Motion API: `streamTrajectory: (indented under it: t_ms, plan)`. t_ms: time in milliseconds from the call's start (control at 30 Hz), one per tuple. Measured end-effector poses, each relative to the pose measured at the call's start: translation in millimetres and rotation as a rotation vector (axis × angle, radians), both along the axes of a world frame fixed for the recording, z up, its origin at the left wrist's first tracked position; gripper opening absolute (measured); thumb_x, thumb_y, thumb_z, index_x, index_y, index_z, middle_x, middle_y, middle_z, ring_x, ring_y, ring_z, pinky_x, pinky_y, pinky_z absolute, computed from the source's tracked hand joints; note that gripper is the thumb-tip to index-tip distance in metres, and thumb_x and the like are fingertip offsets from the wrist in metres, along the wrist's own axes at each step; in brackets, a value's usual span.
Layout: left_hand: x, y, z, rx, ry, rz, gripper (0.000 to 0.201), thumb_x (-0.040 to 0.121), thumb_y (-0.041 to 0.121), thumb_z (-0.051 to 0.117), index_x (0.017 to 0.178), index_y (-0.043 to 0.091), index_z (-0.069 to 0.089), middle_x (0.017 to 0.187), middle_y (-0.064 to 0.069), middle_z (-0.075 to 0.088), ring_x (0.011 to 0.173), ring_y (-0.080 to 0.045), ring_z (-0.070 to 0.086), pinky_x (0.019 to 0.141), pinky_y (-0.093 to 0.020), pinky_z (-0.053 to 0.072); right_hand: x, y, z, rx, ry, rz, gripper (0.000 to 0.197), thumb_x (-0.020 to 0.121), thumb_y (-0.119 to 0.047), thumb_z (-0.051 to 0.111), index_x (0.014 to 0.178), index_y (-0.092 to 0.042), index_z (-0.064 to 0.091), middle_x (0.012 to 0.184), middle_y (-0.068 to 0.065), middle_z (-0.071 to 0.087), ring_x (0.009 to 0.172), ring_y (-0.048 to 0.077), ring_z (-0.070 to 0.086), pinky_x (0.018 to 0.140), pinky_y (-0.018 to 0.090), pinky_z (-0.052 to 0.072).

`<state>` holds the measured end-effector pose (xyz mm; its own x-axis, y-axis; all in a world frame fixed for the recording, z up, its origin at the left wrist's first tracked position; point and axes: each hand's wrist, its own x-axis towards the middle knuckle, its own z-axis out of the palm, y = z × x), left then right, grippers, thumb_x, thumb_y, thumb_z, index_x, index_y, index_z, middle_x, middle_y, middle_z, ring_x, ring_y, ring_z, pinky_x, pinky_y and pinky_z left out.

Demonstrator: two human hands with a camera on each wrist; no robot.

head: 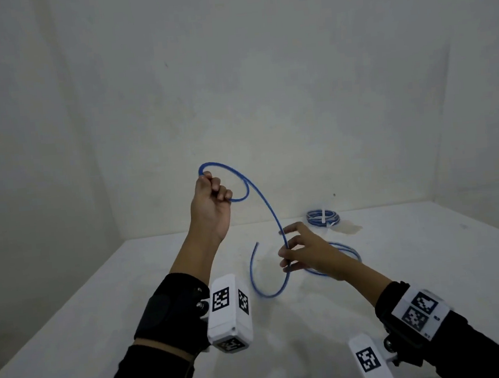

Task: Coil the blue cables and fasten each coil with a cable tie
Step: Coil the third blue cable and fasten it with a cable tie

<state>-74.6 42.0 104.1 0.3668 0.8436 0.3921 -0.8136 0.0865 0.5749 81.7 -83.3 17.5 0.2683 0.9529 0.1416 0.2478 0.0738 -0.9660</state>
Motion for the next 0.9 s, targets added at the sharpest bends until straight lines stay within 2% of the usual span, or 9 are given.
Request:
streamTrajectory:
  t_ms: [100, 200, 267, 367, 433, 500, 600, 767, 900]
  plan:
    - [1, 2, 1, 0.002, 0.000, 0.078, 0.030, 0.104, 0.023, 0.030, 0.080, 0.017, 0.046, 0.055, 0.006, 0.046, 0.043, -0.008, 0.036, 0.050, -0.019, 0.038, -4, -4, 11, 0.151, 0.024, -0.040, 0.034, 0.090, -0.001, 0.062, 0.115, -0.015, 0.043, 0.097, 0.020, 0.059, 0.071, 0.029, 0.069, 0.069, 0.040, 0.061]
    - [2, 4, 0, -0.016, 0.020, 0.129, 0.029, 0.104, 0.022, 0.029, 0.080, 0.017, 0.044, 0.062, 0.002, 0.042, 0.044, -0.008, 0.035, 0.053, -0.020, 0.036, -2, -10, 24, 0.176, -0.078, 0.019, 0.010, 0.093, -0.004, 0.058, 0.102, -0.006, 0.061, 0.093, 0.016, 0.062, 0.075, 0.028, 0.070, 0.073, 0.040, 0.061]
    - [3, 4, -1, -0.030, 0.028, 0.140, 0.029, 0.104, 0.021, 0.028, 0.079, 0.017, 0.043, 0.066, 0.000, 0.041, 0.044, -0.008, 0.035, 0.055, -0.021, 0.035, 3, -15, 27, 0.150, -0.231, 0.082, 0.020, 0.097, -0.004, 0.052, 0.102, -0.008, 0.070, 0.095, 0.012, 0.068, 0.079, 0.026, 0.072, 0.077, 0.035, 0.060]
    - [4, 5, -5, -0.051, 0.031, 0.142, 0.029, 0.104, 0.020, 0.028, 0.079, 0.016, 0.043, 0.068, -0.001, 0.041, 0.044, -0.008, 0.035, 0.054, -0.020, 0.036, 9, -24, 28, 0.155, -0.548, 0.093, 0.042, 0.091, 0.006, 0.045, 0.107, -0.024, 0.070, 0.098, -0.003, 0.071, 0.091, 0.013, 0.070, 0.082, 0.028, 0.057]
    - [6, 5, -8, -0.069, 0.030, 0.137, 0.029, 0.104, 0.020, 0.028, 0.079, 0.016, 0.043, 0.068, -0.002, 0.042, 0.044, -0.008, 0.035, 0.053, -0.020, 0.036, 9, -28, 28, 0.167, -0.674, 0.059, 0.032, 0.085, -0.004, 0.064, 0.102, -0.031, 0.068, 0.097, -0.011, 0.069, 0.094, 0.007, 0.066, 0.083, 0.028, 0.056]
    - [8, 4, -10, -0.078, 0.037, 0.130, 0.029, 0.104, 0.020, 0.029, 0.079, 0.016, 0.043, 0.069, -0.001, 0.042, 0.045, -0.009, 0.035, 0.053, -0.020, 0.036, 10, -31, 28, 0.170, -0.738, 0.031, 0.026, 0.074, -0.025, 0.082, 0.094, -0.034, 0.069, 0.098, -0.016, 0.063, 0.094, 0.003, 0.060, 0.082, 0.021, 0.051]
    - [14, 2, -13, -0.067, 0.068, 0.123, 0.029, 0.104, 0.020, 0.029, 0.079, 0.016, 0.042, 0.069, -0.001, 0.042, 0.047, -0.009, 0.034, 0.054, -0.020, 0.035, 13, -32, 29, 0.206, -0.889, -0.029, 0.026, 0.067, -0.039, 0.083, 0.091, -0.040, 0.072, 0.103, -0.017, 0.044, 0.098, -0.001, 0.046, 0.082, 0.005, 0.036]
    - [19, 2, -19, -0.075, 0.101, 0.076, 0.028, 0.104, 0.019, 0.029, 0.079, 0.017, 0.043, 0.070, -0.001, 0.044, 0.048, -0.009, 0.035, 0.055, -0.020, 0.036, 18, -38, 40, 0.412, -0.798, -0.043, 0.019, 0.071, -0.018, 0.083, 0.082, -0.033, 0.077, 0.103, -0.012, 0.060, 0.095, 0.006, 0.058, 0.083, 0.011, 0.041]
    - [22, 0, -23, -0.143, 0.045, 0.007, 0.028, 0.104, 0.018, 0.031, 0.079, 0.015, 0.043, 0.071, -0.002, 0.046, 0.046, -0.009, 0.042, 0.057, -0.020, 0.039, 22, -44, 46, 0.431, -0.689, -0.101, 0.012, 0.069, -0.022, 0.084, 0.077, -0.027, 0.077, 0.086, -0.013, 0.070, 0.090, 0.010, 0.064, 0.078, 0.022, 0.048]
